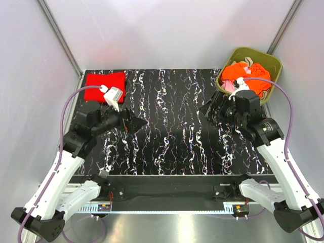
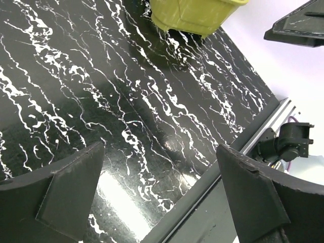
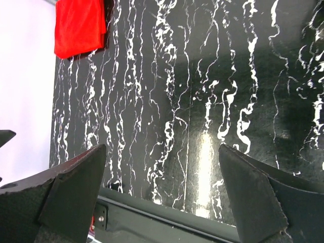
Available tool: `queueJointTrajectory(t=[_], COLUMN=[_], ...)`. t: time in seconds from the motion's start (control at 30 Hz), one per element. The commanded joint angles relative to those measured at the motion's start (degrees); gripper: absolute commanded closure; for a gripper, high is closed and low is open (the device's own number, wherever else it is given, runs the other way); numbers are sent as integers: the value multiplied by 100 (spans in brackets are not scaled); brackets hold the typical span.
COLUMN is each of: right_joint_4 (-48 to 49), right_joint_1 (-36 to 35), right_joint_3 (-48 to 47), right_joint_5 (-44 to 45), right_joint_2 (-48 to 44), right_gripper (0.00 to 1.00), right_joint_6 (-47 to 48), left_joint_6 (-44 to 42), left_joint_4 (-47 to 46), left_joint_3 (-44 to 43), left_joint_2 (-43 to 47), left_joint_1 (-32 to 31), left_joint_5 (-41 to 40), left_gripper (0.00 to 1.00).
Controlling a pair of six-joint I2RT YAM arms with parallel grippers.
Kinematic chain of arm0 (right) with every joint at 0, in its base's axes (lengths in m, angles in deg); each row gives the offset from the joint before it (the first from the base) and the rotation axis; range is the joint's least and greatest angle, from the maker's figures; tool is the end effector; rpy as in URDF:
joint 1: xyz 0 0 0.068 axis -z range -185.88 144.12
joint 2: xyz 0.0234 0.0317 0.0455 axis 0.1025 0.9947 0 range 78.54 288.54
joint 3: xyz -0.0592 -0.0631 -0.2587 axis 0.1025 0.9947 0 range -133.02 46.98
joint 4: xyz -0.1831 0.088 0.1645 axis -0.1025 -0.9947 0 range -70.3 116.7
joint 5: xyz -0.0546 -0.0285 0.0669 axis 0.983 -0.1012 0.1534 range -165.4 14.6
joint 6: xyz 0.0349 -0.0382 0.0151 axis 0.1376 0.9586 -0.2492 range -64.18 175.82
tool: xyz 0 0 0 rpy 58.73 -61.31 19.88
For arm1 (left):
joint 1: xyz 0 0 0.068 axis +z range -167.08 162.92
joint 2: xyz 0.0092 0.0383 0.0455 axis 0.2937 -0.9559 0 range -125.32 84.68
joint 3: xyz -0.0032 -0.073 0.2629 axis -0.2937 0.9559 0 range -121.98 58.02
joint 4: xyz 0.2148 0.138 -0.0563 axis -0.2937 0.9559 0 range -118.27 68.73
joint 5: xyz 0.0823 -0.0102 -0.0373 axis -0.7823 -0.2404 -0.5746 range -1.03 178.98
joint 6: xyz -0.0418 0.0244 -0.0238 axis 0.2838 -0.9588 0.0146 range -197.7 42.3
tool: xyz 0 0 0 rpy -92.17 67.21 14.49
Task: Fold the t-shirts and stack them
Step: Reset both grippers
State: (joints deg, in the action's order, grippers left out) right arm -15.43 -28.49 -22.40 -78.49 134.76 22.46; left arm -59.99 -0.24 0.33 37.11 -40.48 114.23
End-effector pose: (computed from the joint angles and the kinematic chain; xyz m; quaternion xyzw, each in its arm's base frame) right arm 0.1783 0.0763 0.3941 0.0671 0.8587 0.2587 0.4373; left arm 0.1533 -0.0829 0.3778 0.1676 0.7816 -0.3671 0.4756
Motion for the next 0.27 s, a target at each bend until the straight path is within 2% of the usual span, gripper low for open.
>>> queueJointTrajectory(t=[0.0, 0.23], right_joint_4=[56, 100], right_joint_1=[-6, -6], right_joint_3=[-31, -14], right_joint_5=[274, 415], right_joint_2=[-182, -209], right_gripper=[1, 0], right_joint_6=[-21, 49], left_joint_6=[100, 109], left_joint_4=[-413, -413], left_joint_3=[-49, -155], left_joint_2=[20, 29], left_joint_1=[2, -7], left_joint_5=[234, 217], left_gripper=[1, 1])
